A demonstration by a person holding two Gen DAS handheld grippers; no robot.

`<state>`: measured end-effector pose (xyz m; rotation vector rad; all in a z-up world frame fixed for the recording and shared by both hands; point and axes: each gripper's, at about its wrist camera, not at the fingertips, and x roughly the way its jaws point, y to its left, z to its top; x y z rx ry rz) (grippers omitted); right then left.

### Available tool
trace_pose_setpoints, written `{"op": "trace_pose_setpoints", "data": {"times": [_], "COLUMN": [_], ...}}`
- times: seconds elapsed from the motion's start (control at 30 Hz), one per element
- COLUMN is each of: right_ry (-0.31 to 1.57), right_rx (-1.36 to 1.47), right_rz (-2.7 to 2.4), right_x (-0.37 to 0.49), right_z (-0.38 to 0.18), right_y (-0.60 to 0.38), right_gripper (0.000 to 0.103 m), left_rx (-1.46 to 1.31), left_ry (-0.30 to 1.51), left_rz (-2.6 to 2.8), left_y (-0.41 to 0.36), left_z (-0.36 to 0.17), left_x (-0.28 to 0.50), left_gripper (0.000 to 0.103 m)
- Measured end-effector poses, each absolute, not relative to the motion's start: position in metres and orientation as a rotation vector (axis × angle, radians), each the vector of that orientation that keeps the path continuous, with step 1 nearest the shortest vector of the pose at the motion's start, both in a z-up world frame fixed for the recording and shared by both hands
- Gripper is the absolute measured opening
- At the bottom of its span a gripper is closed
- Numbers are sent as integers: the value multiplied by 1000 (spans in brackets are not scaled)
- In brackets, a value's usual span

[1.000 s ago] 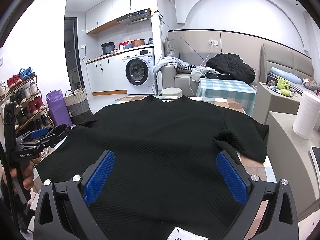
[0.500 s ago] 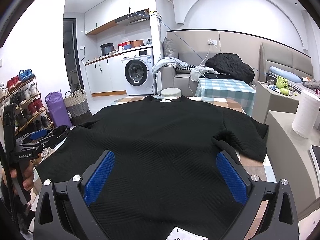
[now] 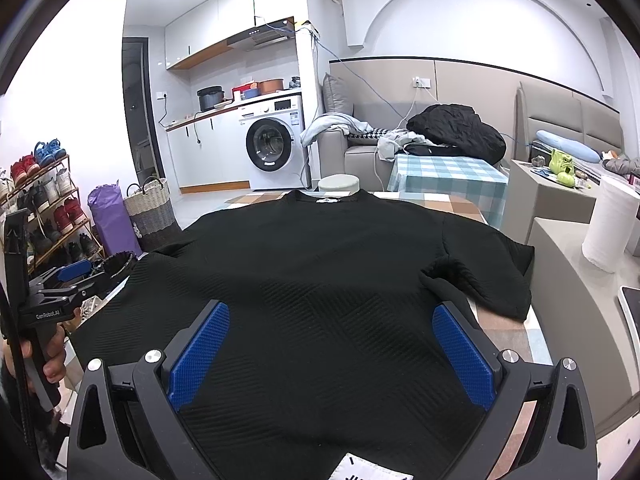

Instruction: Fold small clothes

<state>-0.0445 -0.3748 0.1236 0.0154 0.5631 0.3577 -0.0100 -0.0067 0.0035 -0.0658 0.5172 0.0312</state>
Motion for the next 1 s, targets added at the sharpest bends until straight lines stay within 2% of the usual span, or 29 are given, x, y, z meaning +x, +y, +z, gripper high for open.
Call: {"op": "trace_pose_setpoints", "data": {"times": [1.0], "right_ry": [557], "right_rx": [84], "right_rz": [296], "right_x": [-41], "right_z": [127], "right_y": [-395], "right_gripper": [103], "left_rx": [-67], "left_ry": [516], "left_rz": [27], "left_y": [-3], "left_z": [2], "left_x": [-7], "left_gripper": [102]}}
